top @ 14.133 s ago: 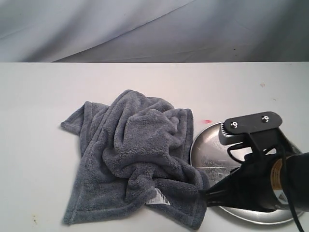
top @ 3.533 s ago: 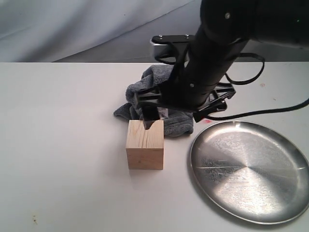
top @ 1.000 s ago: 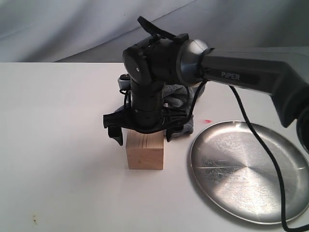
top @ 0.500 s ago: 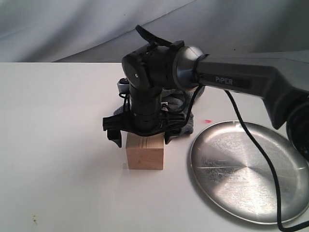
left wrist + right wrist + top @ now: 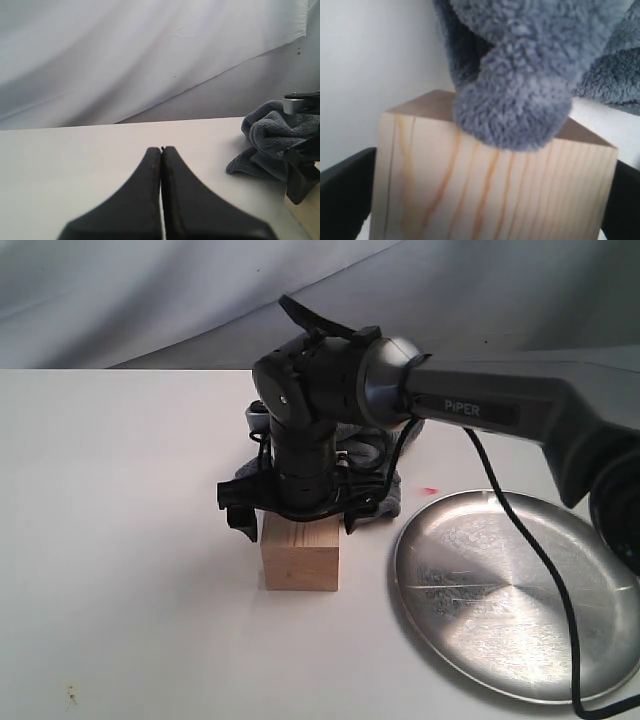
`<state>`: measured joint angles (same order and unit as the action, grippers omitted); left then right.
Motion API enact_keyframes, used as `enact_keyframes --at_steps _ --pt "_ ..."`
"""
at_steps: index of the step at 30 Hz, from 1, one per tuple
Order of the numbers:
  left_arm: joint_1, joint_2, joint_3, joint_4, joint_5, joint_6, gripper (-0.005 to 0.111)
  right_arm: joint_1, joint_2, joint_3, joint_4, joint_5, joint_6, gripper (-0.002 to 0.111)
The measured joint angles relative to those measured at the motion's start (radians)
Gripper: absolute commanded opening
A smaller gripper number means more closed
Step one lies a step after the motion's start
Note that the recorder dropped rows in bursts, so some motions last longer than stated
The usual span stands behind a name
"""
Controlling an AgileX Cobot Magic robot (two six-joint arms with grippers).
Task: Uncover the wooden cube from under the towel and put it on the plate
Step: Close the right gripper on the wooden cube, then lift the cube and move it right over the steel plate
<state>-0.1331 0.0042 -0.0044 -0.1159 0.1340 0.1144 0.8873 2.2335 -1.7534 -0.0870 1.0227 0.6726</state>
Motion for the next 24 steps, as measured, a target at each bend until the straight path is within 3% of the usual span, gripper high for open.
enact_keyframes --at_steps 2,3,7,24 --pt "0.000 0.000 0.000 0.000 0.000 0.000 0.000 0.000 0.005 0.000 0.000 -0.002 0.002 0.083" --pt "0.000 0.000 0.000 0.000 0.000 0.000 0.000 0.000 0.007 0.000 0.000 -0.002 0.004 0.071" --pt "0.000 0.000 0.000 0.000 0.000 0.000 0.000 0.000 0.010 0.000 0.002 0.011 0.004 0.002" --pt "0.000 0.000 0.000 0.000 0.000 0.000 0.000 0.020 -0.045 0.002 0.007 0.103 -0.039 0.000"
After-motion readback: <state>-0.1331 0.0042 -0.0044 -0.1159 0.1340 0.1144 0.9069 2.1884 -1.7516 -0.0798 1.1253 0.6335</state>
